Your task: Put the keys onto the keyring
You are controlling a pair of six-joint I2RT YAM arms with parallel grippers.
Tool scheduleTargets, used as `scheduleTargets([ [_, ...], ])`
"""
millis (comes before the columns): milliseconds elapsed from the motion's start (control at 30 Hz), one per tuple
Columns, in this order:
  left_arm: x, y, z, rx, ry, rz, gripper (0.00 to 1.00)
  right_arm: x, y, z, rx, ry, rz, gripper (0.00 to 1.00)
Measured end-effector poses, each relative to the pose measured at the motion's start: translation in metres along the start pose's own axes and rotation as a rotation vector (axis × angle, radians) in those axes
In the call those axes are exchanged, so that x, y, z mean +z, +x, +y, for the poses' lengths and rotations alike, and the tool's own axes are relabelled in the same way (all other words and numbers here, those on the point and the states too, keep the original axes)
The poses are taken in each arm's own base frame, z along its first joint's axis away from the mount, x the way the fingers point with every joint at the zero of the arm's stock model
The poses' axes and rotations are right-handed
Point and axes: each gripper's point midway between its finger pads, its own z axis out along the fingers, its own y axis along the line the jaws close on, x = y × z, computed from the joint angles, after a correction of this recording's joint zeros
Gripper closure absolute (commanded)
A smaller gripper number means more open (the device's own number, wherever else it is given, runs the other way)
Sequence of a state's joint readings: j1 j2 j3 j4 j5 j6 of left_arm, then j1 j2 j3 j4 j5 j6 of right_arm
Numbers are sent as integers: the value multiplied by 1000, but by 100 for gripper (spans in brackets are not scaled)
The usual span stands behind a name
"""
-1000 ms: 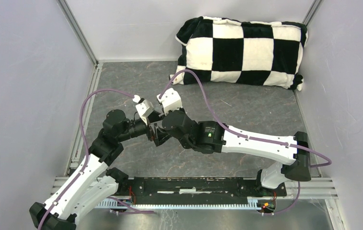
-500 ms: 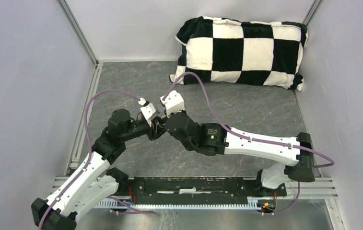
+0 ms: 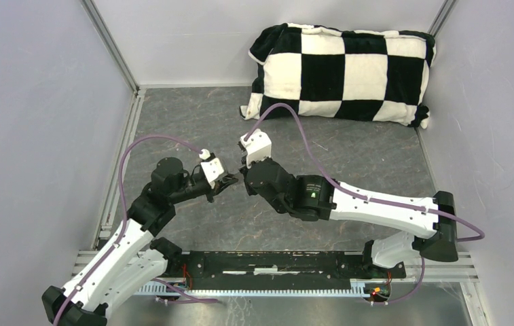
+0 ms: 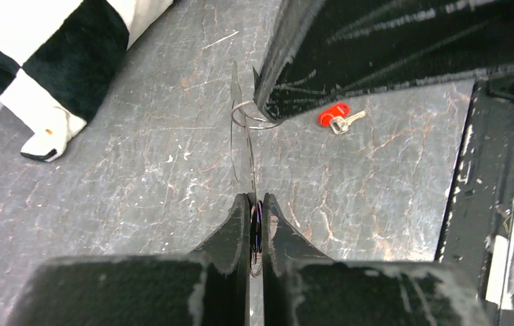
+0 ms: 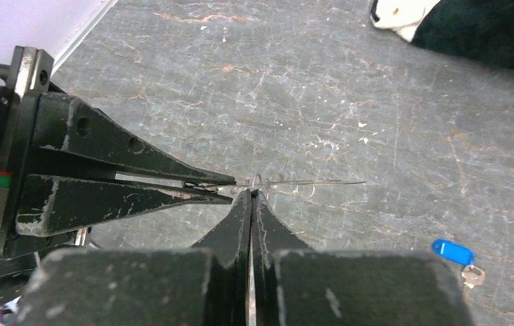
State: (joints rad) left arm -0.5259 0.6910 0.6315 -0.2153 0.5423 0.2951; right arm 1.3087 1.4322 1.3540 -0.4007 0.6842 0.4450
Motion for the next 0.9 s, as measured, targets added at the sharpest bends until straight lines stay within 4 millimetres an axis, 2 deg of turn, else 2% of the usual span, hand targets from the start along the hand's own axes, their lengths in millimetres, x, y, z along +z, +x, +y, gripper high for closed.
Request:
scheduleTargets([
  [167, -2, 3, 2, 78, 2, 12, 98, 0, 4, -6, 72, -50, 24, 100],
  [433, -9, -2, 7, 206, -24, -5, 98, -2, 10, -4, 122, -134, 68, 100],
  [667, -11, -2, 7, 287, -14, -4, 98, 0, 16, -8, 112, -156, 109, 100],
  [900, -12, 5, 4, 320, 11, 21, 97, 1, 21, -2, 29, -193, 171, 100],
])
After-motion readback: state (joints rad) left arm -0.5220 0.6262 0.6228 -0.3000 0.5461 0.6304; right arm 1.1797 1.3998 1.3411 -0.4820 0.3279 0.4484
